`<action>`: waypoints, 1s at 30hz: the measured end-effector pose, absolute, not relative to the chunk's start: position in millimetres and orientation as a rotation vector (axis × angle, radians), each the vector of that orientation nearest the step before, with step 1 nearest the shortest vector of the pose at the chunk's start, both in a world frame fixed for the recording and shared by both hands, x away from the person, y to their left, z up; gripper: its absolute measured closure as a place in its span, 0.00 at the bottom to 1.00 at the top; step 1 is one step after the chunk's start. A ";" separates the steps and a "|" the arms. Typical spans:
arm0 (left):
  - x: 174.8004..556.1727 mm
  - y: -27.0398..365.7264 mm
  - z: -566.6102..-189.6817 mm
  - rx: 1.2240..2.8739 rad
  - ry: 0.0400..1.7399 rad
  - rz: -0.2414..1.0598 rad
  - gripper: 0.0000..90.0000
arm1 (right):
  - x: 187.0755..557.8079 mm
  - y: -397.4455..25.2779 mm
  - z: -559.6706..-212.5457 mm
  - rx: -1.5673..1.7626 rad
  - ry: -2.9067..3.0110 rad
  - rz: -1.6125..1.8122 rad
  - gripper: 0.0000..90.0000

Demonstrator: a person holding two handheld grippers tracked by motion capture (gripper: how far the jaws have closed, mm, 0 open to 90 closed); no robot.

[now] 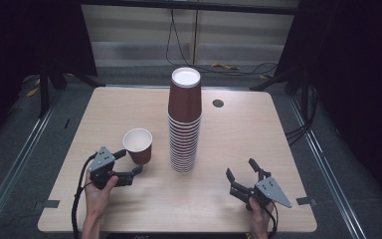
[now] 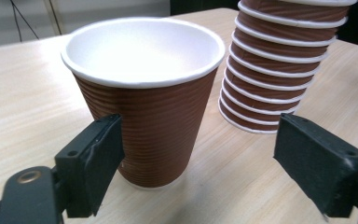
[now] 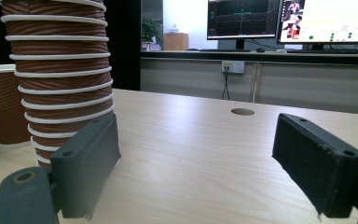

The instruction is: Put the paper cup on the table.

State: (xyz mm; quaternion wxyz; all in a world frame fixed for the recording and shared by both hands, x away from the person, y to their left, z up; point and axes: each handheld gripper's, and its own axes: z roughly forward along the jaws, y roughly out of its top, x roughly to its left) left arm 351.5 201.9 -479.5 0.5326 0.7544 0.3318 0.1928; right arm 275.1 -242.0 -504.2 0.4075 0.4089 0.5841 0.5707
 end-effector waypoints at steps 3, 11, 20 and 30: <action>343.5 199.2 -476.8 1.769 0.805 0.507 0.17 | 275.2 -242.0 -504.2 1.031 1.473 1.439 0.16; 326.0 189.4 -479.2 1.722 0.804 0.547 0.17 | 275.2 -242.0 -504.2 1.031 1.472 1.438 0.16; 306.0 162.8 -490.5 1.727 0.805 0.597 0.17 | 275.1 -241.9 -504.2 1.032 1.471 1.437 0.16; 297.0 142.9 -504.2 1.670 0.776 0.648 0.17 | 275.1 -241.9 -504.2 1.032 1.471 1.438 0.16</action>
